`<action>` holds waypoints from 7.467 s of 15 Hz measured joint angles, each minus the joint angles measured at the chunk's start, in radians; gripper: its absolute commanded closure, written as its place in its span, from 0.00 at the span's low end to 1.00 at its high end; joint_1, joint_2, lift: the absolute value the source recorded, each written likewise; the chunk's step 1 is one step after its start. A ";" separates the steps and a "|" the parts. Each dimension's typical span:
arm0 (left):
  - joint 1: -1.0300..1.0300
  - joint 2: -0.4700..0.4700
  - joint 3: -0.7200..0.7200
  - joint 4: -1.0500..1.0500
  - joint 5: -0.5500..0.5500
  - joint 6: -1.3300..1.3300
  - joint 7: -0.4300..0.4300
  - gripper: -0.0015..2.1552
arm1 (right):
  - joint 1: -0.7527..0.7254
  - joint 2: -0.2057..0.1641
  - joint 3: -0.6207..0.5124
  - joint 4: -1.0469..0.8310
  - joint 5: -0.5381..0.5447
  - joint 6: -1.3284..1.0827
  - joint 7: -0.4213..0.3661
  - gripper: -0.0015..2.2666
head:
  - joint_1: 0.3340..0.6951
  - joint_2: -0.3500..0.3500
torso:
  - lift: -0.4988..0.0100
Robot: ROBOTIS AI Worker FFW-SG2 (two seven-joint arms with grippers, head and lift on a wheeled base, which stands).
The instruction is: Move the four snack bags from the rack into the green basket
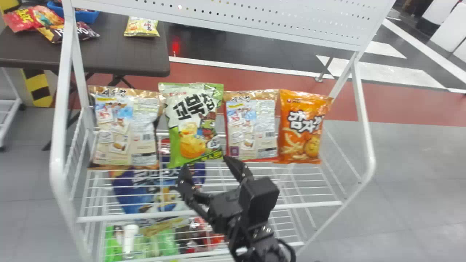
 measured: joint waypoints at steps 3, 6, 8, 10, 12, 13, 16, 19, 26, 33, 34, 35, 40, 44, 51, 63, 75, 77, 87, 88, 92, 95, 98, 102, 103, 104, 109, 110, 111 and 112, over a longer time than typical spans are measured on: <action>-0.005 0.001 -0.002 0.003 0.000 0.003 -0.002 0.99 | -0.177 0.015 0.027 0.145 -0.041 0.011 0.062 0.07 | 1.00 0.24 | 0.98; -0.011 0.003 -0.004 0.007 0.000 0.004 -0.005 0.99 | -0.293 0.042 0.033 0.263 -0.082 0.029 0.168 0.07 | 1.00 0.34 | 0.98; -0.012 0.005 -0.004 0.008 0.002 0.003 -0.006 0.99 | -0.345 0.050 0.034 0.322 -0.114 0.042 0.240 0.08 | 1.00 0.39 | 0.98; -0.012 0.008 -0.002 0.008 0.005 0.001 -0.007 0.99 | -0.389 0.067 0.036 0.374 -0.124 0.058 0.288 0.08 | 1.00 0.43 | 0.98; -0.012 0.009 0.000 0.010 0.006 -0.001 -0.008 0.99 | -0.433 0.074 0.048 0.421 -0.125 0.075 0.303 0.08 | 1.00 0.46 | 0.98; -0.012 0.009 0.000 0.011 0.006 -0.002 -0.009 0.99 | -0.450 0.074 0.055 0.438 -0.121 0.082 0.303 0.08 | 1.00 0.48 | 0.98; -0.013 0.010 0.001 0.014 0.007 -0.005 -0.013 0.99 | -0.510 0.075 0.075 0.493 -0.103 0.134 0.313 0.40 | 1.00 0.50 | 0.98; -0.018 0.013 0.000 0.017 0.008 -0.006 -0.013 0.99 | -0.562 0.075 0.086 0.515 -0.097 0.260 0.355 0.91 | 1.00 0.53 | 0.98; -0.019 0.017 -0.002 0.016 0.011 -0.006 -0.014 0.99 | -0.497 0.075 0.108 0.358 -0.091 0.376 0.373 0.99 | 1.00 0.57 | 0.98; -0.007 0.018 0.000 0.000 0.011 -0.008 -0.027 0.99 | -0.237 0.053 0.092 -0.022 -0.019 0.437 0.354 0.99 | 1.00 0.52 | 0.98; -0.006 0.018 -0.001 -0.001 0.012 -0.010 -0.027 0.99 | -0.177 0.029 0.080 -0.090 -0.014 0.434 0.340 0.99 | 1.00 0.49 | 0.98; -0.005 0.017 -0.001 -0.001 0.012 -0.012 -0.026 0.99 | -0.112 0.001 0.059 -0.159 -0.012 0.425 0.334 0.99 | 1.00 0.45 | 0.98; -0.008 0.011 0.012 0.007 0.012 -0.042 -0.015 0.99 | 0.315 -0.052 -0.148 -0.429 -0.034 0.144 0.383 0.99 | 1.00 0.15 | 0.98; -0.009 0.006 0.040 0.016 0.027 -0.074 -0.007 0.99 | 0.559 -0.038 -0.305 -0.483 -0.075 -0.009 0.443 0.99 | 1.00 0.00 | 0.98; -0.007 -0.002 0.072 0.017 0.047 -0.101 -0.004 0.99 | 0.596 -0.043 -0.350 -0.321 -0.118 0.184 0.505 0.99 | 1.00 0.00 | 0.98; -0.034 -0.006 0.042 0.038 0.045 -0.107 0.017 0.99 | 0.545 -0.111 -0.126 -0.121 -0.113 0.249 0.507 0.99 | 1.00 0.00 | 0.98; -0.031 -0.005 0.046 0.045 0.046 -0.122 0.008 0.99 | 0.561 -0.135 -0.118 -0.093 -0.112 0.041 0.354 0.61 | 1.00 0.00 | 0.98; -0.027 -0.005 0.050 0.043 0.046 -0.122 0.007 0.99 | 0.538 -0.125 -0.157 -0.096 -0.096 -0.107 0.281 0.17 | 1.00 0.00 | 0.98; -0.042 -0.005 0.001 0.048 0.029 -0.113 0.042 0.99 | -0.067 0.044 -0.178 0.110 0.061 -0.077 0.231 0.02 | 1.00 0.07 | 0.98; -0.047 -0.004 0.000 0.054 0.028 -0.111 0.042 0.99 | -0.128 0.050 -0.173 0.157 0.068 -0.053 0.204 0.03 | 1.00 0.08 | 0.98; -0.072 0.004 0.006 0.071 0.029 -0.095 0.034 0.99 | -0.358 0.058 -0.162 0.394 0.084 -0.030 0.161 0.04 | 1.00 0.13 | 0.98; -0.081 0.005 0.023 0.089 0.034 -0.095 0.028 0.99 | -0.493 0.058 -0.164 0.550 0.075 -0.037 0.217 0.21 | 1.00 0.17 | 0.98; -0.084 0.006 0.037 0.097 0.037 -0.095 0.026 0.99 | -0.571 0.058 -0.160 0.636 0.054 -0.020 0.306 0.94 | 1.00 0.23 | 0.98; -0.087 0.005 0.041 0.098 0.038 -0.095 0.026 0.99 | -0.547 0.058 -0.147 0.601 0.045 0.049 0.318 0.97 | 1.00 0.25 | 0.98; -0.088 0.004 0.041 0.099 0.038 -0.095 0.027 0.99 | -0.528 0.058 -0.149 0.579 0.042 0.053 0.318 0.97 | 1.00 0.25 | 0.98; -0.088 0.003 0.039 0.099 0.038 -0.095 0.027 0.99 | -0.502 0.056 -0.153 0.548 0.034 0.056 0.319 0.97 | 1.00 0.24 | 0.98; -0.090 0.000 0.033 0.095 0.035 -0.095 0.029 0.99 | -0.293 0.041 -0.234 0.234 -0.020 0.103 0.393 0.97 | 1.00 0.15 | 0.98; -0.090 -0.002 0.033 0.094 0.033 -0.095 0.031 0.99 | -0.237 0.040 -0.256 0.154 -0.023 0.107 0.401 0.97 | 1.00 0.13 | 0.98; -0.091 -0.003 0.030 0.094 0.031 -0.095 0.034 0.99 | -0.178 0.039 -0.279 0.072 -0.031 0.118 0.415 0.96 | 1.00 0.10 | 0.98; -0.093 -0.003 0.027 0.094 0.031 -0.095 0.036 0.99 | -0.127 0.039 -0.299 0.004 -0.040 0.142 0.427 0.96 | 1.00 0.07 | 0.98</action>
